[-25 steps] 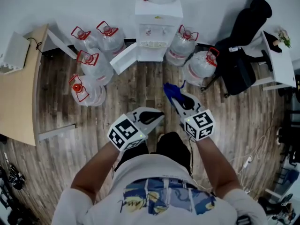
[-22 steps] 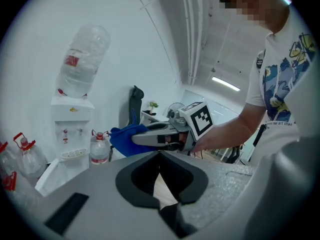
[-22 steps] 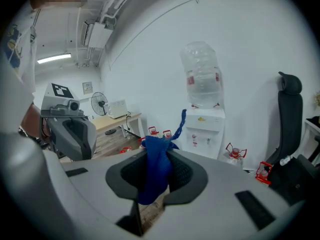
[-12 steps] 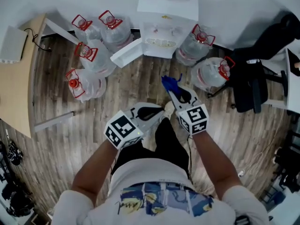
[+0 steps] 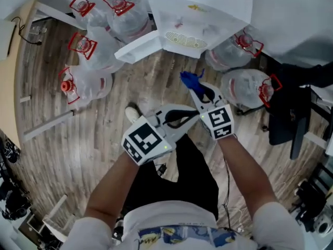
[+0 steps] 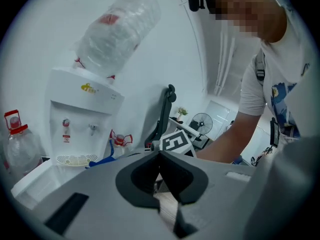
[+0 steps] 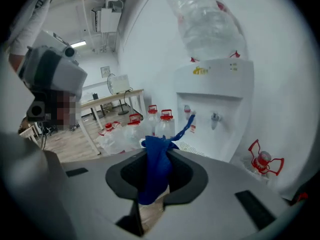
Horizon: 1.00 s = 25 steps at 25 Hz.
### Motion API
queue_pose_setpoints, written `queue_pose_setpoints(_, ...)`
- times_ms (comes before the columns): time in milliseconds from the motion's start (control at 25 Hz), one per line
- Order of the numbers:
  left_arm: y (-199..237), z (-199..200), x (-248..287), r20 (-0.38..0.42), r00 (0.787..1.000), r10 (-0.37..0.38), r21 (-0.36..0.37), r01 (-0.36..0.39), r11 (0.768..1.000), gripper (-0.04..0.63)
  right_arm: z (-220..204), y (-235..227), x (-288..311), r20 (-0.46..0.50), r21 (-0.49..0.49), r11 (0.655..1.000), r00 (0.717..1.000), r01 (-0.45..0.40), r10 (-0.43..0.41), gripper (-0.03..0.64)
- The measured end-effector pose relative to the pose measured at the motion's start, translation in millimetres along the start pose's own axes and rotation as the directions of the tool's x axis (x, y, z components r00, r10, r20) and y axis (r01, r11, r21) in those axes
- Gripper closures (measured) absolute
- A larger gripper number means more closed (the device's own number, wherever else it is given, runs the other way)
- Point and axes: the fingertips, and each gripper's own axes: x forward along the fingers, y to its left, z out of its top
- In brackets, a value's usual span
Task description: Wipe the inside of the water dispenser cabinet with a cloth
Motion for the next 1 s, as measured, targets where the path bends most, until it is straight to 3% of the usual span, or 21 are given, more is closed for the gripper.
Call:
queue_pose_setpoints(160, 40.1, -43.1, 23.8, -0.013, 0.999, -0.035, 0.024, 0.036, 0.999, 0.592, -47.9, -22.5, 60.1, -0.003, 0.002, 0.999, 0.999, 0.041, -0.041, 0.548)
queue_pose_setpoints(640, 142.9, -150.4, 42.1, 0.008, 0.991, -0.132, -0.001, 0.132, 0.991, 0.592, -164.9, -70.5, 227.9, -0.007, 0.077, 0.981, 0.984, 0.178, -0.178, 0.548)
queue_pose_setpoints(1000, 204.7, -207.1, 65.0, 0.037, 0.983, -0.179, 0.041, 0.178, 0.983, 0.592, -207.4, -149.0, 335.6, 0.120, 0.127, 0.951, 0.947, 0.282, -0.297, 0.548)
